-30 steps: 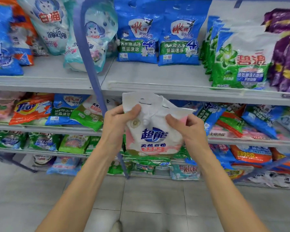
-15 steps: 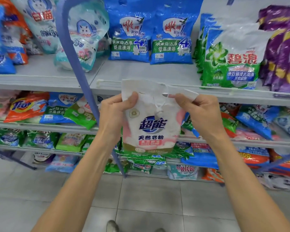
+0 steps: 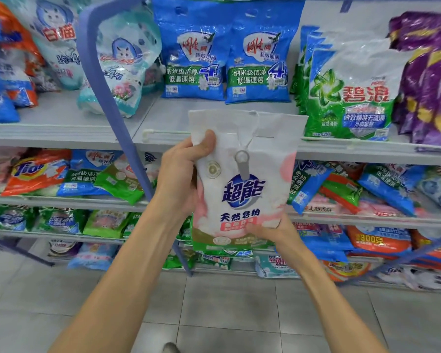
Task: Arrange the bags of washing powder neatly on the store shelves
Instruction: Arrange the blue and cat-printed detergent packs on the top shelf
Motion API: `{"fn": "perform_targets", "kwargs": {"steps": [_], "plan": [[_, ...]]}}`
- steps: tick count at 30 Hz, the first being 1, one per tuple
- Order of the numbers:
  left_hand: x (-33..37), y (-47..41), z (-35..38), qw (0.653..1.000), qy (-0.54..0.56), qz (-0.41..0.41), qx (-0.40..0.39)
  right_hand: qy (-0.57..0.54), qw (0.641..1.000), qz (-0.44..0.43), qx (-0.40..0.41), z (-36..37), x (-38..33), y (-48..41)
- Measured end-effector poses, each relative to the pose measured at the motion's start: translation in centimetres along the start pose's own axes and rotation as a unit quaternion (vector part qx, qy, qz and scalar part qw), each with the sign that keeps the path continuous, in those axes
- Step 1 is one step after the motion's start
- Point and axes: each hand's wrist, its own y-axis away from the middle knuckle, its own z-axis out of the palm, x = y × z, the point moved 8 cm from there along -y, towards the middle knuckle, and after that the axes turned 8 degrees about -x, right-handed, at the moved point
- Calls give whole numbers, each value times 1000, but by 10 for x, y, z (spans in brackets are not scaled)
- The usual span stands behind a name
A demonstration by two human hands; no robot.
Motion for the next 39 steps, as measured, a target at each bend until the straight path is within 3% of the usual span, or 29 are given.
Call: {"fn": "perform_targets", "kwargs": {"steps": [4, 6, 9, 11, 16, 20, 23, 31, 39], "plan": [[-11, -13, -27, 996, -75, -22, 35, -114, 993, 28, 18, 5, 19, -1], [-33, -11, -42, 988, -143, -55, 16, -144, 988, 58, 23, 7, 34, 0], [-102, 14, -61, 970, -146, -194, -24, -180, 979, 77, 52, 4, 51, -6], [-142, 31, -72, 960, -114, -255, -12, -185, 977, 81, 64, 0, 59, -14], [-175, 26, -112, 973, -55, -204, 94, -127, 987, 73, 68, -2, 62, -34], [-181, 5, -139, 969, -121, -175, 127, -120, 986, 48, 101, 2, 70, -61], [-183, -16, -157, 963, -187, -158, 109, -125, 983, 31, 129, -1, 86, -80], [-194, -52, -159, 972, -204, -106, 57, -251, 956, 6, 150, -24, 135, -121], [-196, -94, -126, 966, -234, -73, 77, -147, 977, 1, 155, -72, 121, -166]]}}
